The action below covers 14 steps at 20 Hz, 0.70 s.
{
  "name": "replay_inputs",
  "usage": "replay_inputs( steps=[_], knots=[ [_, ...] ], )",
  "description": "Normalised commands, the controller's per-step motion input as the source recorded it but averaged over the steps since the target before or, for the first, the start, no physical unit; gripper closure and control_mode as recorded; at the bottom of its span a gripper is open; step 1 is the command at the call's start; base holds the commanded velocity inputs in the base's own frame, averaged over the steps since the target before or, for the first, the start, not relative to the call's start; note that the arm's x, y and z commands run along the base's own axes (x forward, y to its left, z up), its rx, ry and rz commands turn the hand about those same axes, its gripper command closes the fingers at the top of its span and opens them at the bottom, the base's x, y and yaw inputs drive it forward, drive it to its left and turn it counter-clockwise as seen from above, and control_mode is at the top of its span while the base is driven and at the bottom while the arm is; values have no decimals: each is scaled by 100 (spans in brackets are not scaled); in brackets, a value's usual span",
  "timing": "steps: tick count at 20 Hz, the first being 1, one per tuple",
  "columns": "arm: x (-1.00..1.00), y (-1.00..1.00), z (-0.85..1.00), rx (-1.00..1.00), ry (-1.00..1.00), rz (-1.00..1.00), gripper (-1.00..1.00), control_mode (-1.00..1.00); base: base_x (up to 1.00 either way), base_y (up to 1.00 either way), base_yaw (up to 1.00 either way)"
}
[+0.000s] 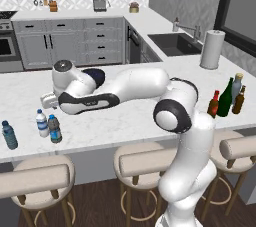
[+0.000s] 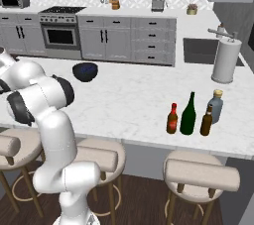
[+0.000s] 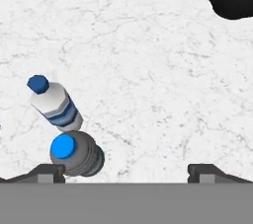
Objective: Move the plastic bottles in the middle to the plastics group, and the glass bottles in the middle to the glass group.
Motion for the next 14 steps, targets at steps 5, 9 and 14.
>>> replay_inputs(
  steps=[5, 9, 14],
  knots=[
    [-4, -85, 26, 8, -4, -7, -100, -100, 0, 0, 0],
    [1, -85, 8, 3, 0, -10, -100, -100, 0, 0, 0],
    [14, -91, 0, 2, 6, -6, -100, -100, 0, 0, 0]
  ],
)
